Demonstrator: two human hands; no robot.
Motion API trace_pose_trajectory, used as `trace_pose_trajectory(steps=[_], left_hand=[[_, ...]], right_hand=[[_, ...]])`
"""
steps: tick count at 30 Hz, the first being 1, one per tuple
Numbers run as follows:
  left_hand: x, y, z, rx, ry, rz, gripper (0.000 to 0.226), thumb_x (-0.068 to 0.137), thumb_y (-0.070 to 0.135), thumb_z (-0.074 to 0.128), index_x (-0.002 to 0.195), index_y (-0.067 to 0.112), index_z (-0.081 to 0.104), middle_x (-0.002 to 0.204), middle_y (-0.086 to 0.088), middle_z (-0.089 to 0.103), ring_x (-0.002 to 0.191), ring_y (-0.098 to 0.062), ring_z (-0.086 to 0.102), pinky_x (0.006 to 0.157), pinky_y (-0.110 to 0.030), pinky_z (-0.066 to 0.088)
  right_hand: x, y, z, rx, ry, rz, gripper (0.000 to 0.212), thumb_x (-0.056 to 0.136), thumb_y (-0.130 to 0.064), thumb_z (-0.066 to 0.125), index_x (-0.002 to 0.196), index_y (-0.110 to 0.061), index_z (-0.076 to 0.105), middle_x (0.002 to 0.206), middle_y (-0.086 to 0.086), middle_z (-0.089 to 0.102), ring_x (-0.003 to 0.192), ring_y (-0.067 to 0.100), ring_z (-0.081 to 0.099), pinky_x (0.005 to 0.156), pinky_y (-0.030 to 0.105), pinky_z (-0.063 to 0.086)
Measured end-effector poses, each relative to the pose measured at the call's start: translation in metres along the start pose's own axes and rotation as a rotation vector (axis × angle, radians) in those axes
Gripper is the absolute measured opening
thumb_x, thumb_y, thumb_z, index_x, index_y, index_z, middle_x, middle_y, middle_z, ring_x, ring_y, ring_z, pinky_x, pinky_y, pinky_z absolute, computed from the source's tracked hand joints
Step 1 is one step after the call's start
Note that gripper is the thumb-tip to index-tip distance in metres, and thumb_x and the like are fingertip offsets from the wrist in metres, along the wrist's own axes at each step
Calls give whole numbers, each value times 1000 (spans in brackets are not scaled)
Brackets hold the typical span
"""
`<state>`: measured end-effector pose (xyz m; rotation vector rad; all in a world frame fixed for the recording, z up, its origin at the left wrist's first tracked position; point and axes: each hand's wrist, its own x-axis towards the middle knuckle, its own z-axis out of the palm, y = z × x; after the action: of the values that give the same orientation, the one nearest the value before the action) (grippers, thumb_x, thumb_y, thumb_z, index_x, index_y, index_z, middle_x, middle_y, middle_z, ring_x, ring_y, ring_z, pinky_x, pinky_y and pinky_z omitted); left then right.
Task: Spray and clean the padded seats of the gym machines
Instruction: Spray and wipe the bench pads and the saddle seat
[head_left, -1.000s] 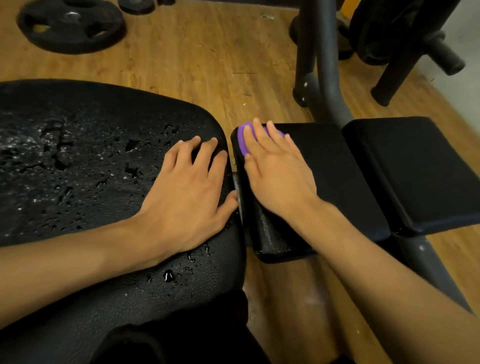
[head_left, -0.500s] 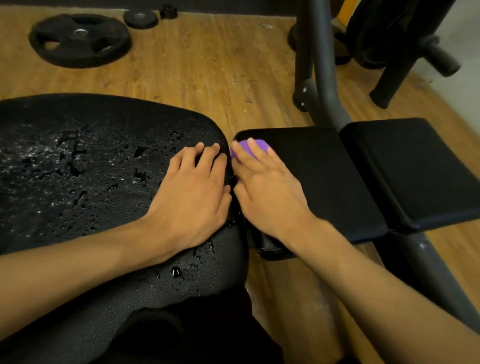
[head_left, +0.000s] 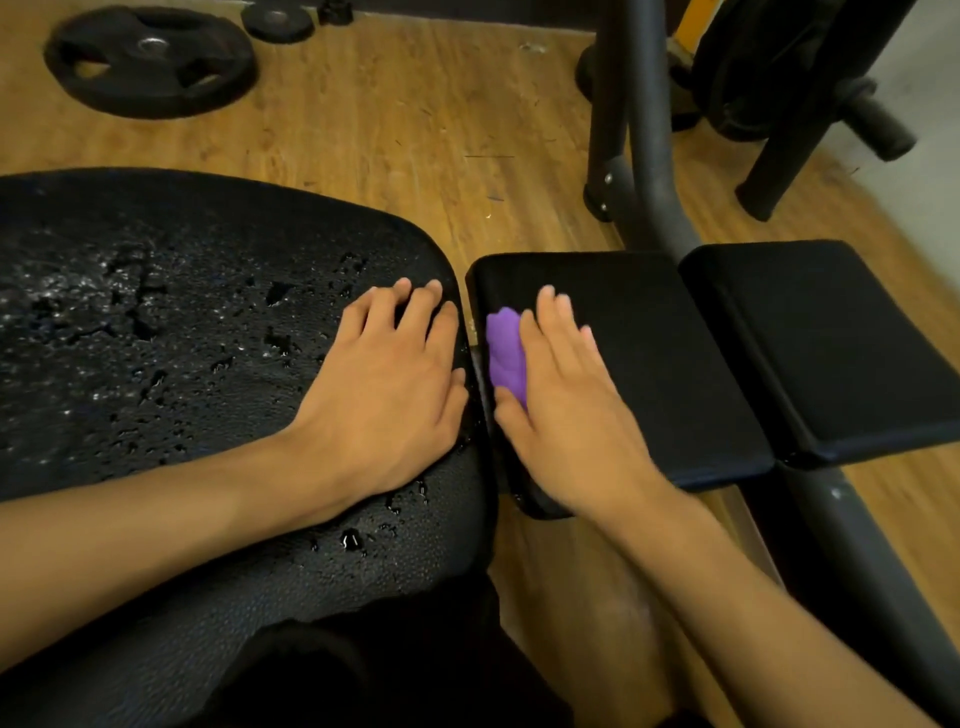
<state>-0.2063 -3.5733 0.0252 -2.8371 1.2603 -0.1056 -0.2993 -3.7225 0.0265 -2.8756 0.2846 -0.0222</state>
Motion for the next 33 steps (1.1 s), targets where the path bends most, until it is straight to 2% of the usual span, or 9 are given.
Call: trace_pose_trajectory(steps=[7, 10, 13, 16, 18, 21, 25, 29, 33], left_hand=[[2, 0, -1, -7, -4, -13, 66, 94, 42, 30, 144, 2, 47, 151, -20, 45, 136, -42, 41, 112, -52, 33], [4, 0, 0, -4, -11, -17, 66, 94, 43, 29, 144, 3, 46, 151, -17, 43, 137, -40, 40, 113, -50, 31], [3, 0, 1, -11, -14, -17, 62, 93, 42, 32, 139, 3, 49, 149, -18, 46, 134, -40, 41, 111, -50, 32], [3, -1, 0, -3, -13, -17, 64, 93, 42, 31, 139, 2, 50, 148, -19, 47, 133, -40, 43, 110, -50, 32], [3, -1, -1, 1, -16, -16, 66, 93, 42, 30, 141, 2, 49, 149, -19, 47, 134, -40, 42, 110, -50, 33], [2, 0, -3, 5, -17, -12, 68, 93, 42, 28, 143, 1, 49, 150, -19, 47, 134, -40, 44, 110, -50, 35], [0, 1, -3, 8, -10, -6, 69, 93, 41, 26, 143, 0, 51, 150, -21, 49, 135, -40, 45, 110, -51, 37], [-1, 1, -2, 10, -7, -1, 70, 94, 41, 26, 143, -2, 50, 151, -22, 48, 137, -41, 45, 111, -51, 37], [0, 1, -1, 5, -6, -1, 71, 93, 41, 26, 144, -1, 50, 151, -22, 47, 138, -41, 44, 112, -51, 37]], right_hand=[[113, 1, 4, -67, -20, -68, 54, 104, -25, 41, 155, -13, 30, 168, 4, 11, 155, 20, -3, 124, 37, -3], [129, -4, 5, -91, -14, -23, 51, 104, -33, 26, 146, -17, 49, 166, 0, 19, 155, 16, 1, 125, 44, -7], [116, -5, 7, -69, 28, -15, 57, 103, -31, 17, 154, -14, 35, 167, -1, 18, 154, 13, -2, 123, 48, -12], [97, 1, 7, 7, 24, -47, 56, 104, -24, 28, 159, -13, 21, 168, 1, 10, 154, 12, -4, 125, 38, -6], [80, 5, 4, 102, -11, -90, 60, 102, -16, 36, 159, -13, 18, 168, 3, 9, 154, 13, -5, 123, 31, -6], [42, 7, -1, 209, -16, -135, 62, 101, -13, 43, 158, -15, 19, 167, 2, 12, 153, 10, -4, 121, 24, -7], [-19, -1, 3, 199, -16, -135, 61, 100, -17, 48, 157, -21, 26, 165, -4, 20, 151, 4, -2, 121, 24, -5], [-41, -9, 14, 71, 58, -94, 56, 94, -24, 41, 149, -20, 44, 162, 2, 31, 153, 16, 10, 125, 37, 8], [-17, -6, 11, 26, 9, -24, 54, 99, -30, 48, 151, -37, 37, 168, 10, -2, 154, 27, -12, 123, 41, -10]])
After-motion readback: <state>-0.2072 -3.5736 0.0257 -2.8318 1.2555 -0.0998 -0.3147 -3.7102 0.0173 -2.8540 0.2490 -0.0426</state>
